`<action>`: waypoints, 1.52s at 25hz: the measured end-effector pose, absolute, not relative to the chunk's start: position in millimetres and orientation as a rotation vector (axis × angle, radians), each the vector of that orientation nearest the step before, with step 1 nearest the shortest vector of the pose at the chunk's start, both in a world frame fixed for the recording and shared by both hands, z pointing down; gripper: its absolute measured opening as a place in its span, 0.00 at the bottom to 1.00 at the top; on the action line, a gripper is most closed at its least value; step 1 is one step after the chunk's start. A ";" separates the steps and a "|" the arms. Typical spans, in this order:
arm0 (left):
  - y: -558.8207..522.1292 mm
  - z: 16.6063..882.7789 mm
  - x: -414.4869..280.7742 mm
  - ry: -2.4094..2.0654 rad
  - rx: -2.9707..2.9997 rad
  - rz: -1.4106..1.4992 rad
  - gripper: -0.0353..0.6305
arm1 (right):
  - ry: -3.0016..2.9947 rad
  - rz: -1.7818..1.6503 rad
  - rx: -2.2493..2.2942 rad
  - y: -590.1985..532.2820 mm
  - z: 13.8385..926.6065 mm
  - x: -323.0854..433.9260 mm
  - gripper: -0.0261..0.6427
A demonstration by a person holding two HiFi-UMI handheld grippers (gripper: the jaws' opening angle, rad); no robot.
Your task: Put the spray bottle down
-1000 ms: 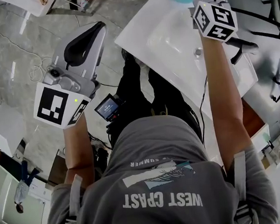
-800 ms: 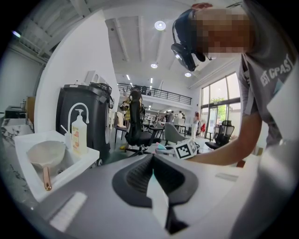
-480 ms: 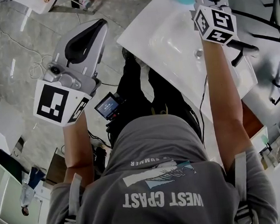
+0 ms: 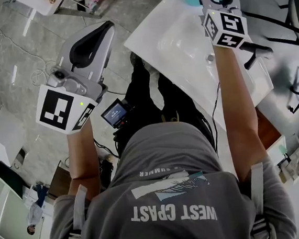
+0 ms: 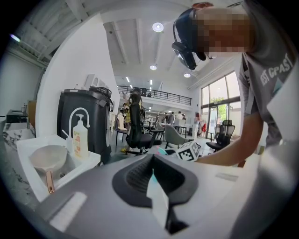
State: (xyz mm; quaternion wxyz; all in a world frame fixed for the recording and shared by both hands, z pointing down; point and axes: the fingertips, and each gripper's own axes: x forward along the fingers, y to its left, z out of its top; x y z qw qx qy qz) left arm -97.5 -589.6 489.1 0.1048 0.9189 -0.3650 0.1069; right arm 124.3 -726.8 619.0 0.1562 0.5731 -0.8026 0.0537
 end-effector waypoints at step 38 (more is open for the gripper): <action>-518.1 373.2 -96.4 -1.212 2.845 0.274 0.06 | -2.478 -0.142 1.771 -606.7 380.7 153.6 0.17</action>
